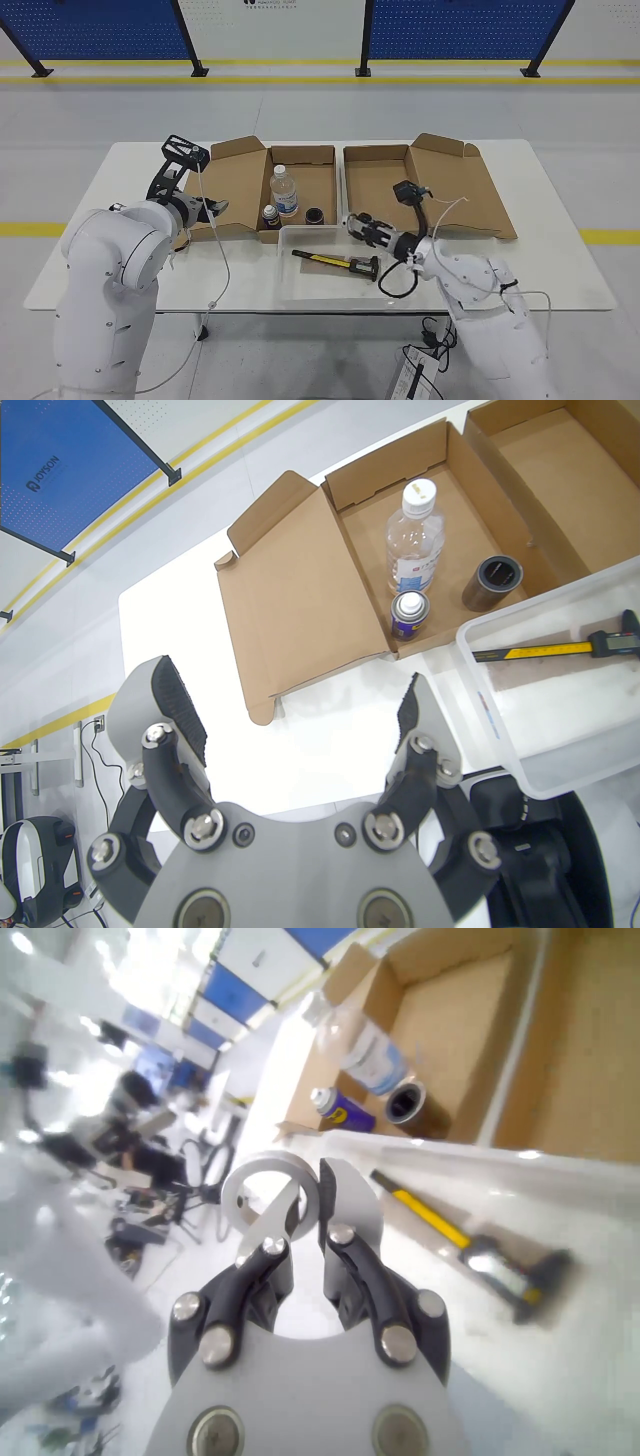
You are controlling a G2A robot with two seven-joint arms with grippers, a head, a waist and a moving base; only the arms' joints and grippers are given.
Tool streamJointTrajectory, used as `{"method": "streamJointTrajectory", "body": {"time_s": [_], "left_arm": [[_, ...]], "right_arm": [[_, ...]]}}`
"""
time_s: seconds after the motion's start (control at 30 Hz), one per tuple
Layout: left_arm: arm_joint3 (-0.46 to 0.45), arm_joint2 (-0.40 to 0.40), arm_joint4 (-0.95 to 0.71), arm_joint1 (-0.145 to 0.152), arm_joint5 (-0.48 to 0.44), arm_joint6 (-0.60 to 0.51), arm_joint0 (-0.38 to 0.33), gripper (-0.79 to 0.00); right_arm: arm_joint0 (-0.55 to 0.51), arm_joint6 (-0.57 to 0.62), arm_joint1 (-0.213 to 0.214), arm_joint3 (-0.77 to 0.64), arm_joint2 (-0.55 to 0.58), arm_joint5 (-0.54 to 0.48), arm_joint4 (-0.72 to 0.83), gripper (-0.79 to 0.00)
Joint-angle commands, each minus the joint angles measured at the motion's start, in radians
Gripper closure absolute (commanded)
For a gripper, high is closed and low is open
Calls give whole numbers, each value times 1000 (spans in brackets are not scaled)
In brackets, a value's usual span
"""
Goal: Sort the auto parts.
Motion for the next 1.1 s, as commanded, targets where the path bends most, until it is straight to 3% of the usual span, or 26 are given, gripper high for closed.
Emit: {"method": "streamJointTrajectory", "body": {"time_s": [0.0, 0.2, 0.5, 0.87, 1.07], "left_arm": [[0, 0, 0, 0, 0, 0, 0, -785], [0, 0, 0, 0, 0, 0, 0, -785], [0, 0, 0, 0, 0, 0, 0, -785], [0, 0, 0, 0, 0, 0, 0, -785], [0, 0, 0, 0, 0, 0, 0, -785]], "right_arm": [[19, 27, 6, -13, 3, 31, -80, 0], [102, 133, 21, -11, -11, 82, -304, 0], [265, 256, 31, 121, -52, 70, -543, 0], [412, 310, 19, 368, -142, 30, -652, 0], [475, 293, 1, 518, -203, 10, -638, 0]]}}
